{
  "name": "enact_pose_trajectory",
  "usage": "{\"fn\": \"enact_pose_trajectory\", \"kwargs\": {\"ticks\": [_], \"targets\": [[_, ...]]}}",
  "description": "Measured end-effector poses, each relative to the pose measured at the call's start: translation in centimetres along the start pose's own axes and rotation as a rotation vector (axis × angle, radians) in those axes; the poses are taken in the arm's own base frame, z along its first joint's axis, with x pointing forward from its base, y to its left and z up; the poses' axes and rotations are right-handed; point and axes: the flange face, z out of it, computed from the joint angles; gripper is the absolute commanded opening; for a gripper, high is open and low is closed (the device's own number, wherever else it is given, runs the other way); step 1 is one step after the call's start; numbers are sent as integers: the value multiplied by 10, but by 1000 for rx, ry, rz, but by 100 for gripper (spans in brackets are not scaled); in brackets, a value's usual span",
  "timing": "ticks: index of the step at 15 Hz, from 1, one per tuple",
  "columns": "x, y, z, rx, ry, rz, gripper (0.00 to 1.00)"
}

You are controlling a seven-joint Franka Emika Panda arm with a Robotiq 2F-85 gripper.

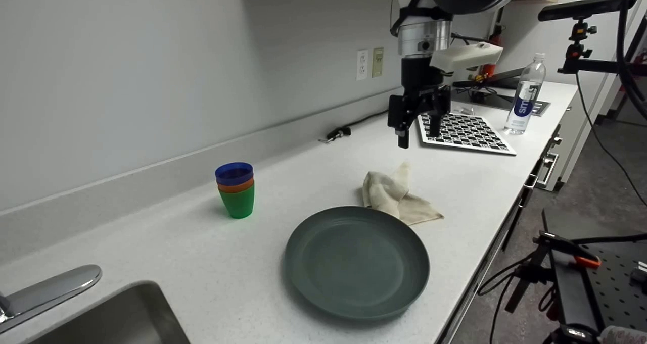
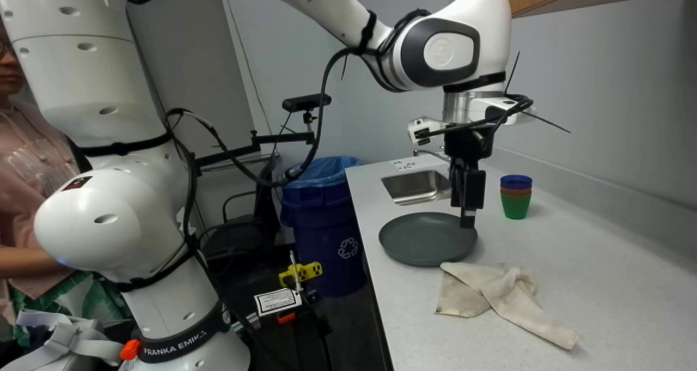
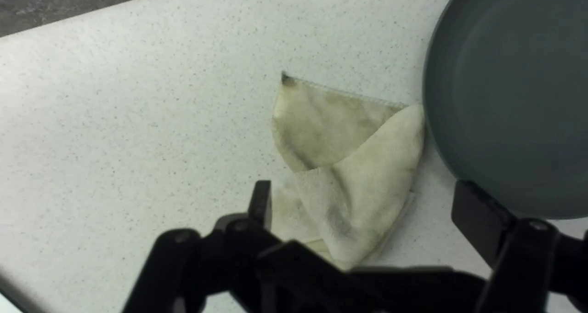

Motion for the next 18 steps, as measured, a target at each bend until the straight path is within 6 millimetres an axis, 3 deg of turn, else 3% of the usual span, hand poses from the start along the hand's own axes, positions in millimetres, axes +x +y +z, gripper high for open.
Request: {"fn": "enact_pose_trajectory", "kwargs": {"ticks": [4, 7, 12, 18], "targets": [[33, 21, 50, -39, -19, 84, 100], [55, 18, 75, -57, -44, 93, 100], [76, 0, 98, -60, -64, 52, 100], [80, 2, 113, -63, -62, 2, 100]]}}
